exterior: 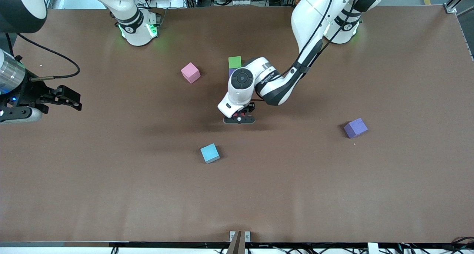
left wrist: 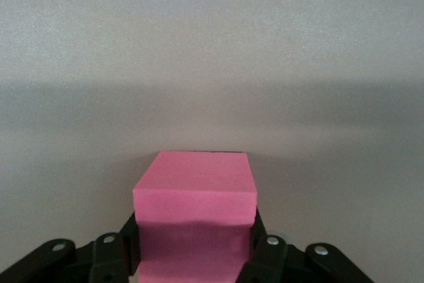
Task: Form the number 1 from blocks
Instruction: 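Lower the red cube below the light pink cube and open the left gripper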
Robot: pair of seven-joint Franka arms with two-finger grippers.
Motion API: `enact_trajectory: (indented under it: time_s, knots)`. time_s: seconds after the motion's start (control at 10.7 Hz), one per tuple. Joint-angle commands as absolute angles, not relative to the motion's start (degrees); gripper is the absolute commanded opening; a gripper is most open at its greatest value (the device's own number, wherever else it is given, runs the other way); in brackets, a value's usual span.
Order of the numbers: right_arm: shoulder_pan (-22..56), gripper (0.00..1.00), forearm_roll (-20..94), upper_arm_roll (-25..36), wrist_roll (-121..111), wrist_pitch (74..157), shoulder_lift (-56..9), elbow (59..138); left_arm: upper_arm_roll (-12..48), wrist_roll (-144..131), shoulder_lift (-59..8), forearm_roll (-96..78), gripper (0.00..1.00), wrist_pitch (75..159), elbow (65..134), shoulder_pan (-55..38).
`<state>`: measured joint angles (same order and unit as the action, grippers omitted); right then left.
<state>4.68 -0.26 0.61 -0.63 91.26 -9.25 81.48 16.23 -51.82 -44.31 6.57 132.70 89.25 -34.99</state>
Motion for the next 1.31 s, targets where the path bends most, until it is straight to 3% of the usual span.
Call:
enact_trajectory:
  time_s: [0.0, 0.09, 0.56, 1.21]
  knots:
    - [4.13, 1.0, -0.09, 0.09, -0.7, 90.88, -9.67, 80.42, 16.0, -53.52, -44.38, 5.36, 0.29, 133.42, 89.91, -35.86]
    - [4.13, 1.0, -0.09, 0.09, -0.7, 90.88, -9.67, 80.42, 16.0, -53.7, -44.38, 5.54, 0.99, 133.33, 90.35, -35.86]
    - [3.96, 1.0, 0.79, 0.09, -0.7, 90.88, -9.67, 80.42, 15.91, -53.35, -41.68, 6.06, 1.0, 132.63, 90.79, -35.6]
    - [3.96, 1.0, 0.79, 0.09, -0.7, 90.7, -9.67, 80.59, 16.08, -52.91, -24.37, 6.33, 1.0, 119.46, 90.44, -25.08]
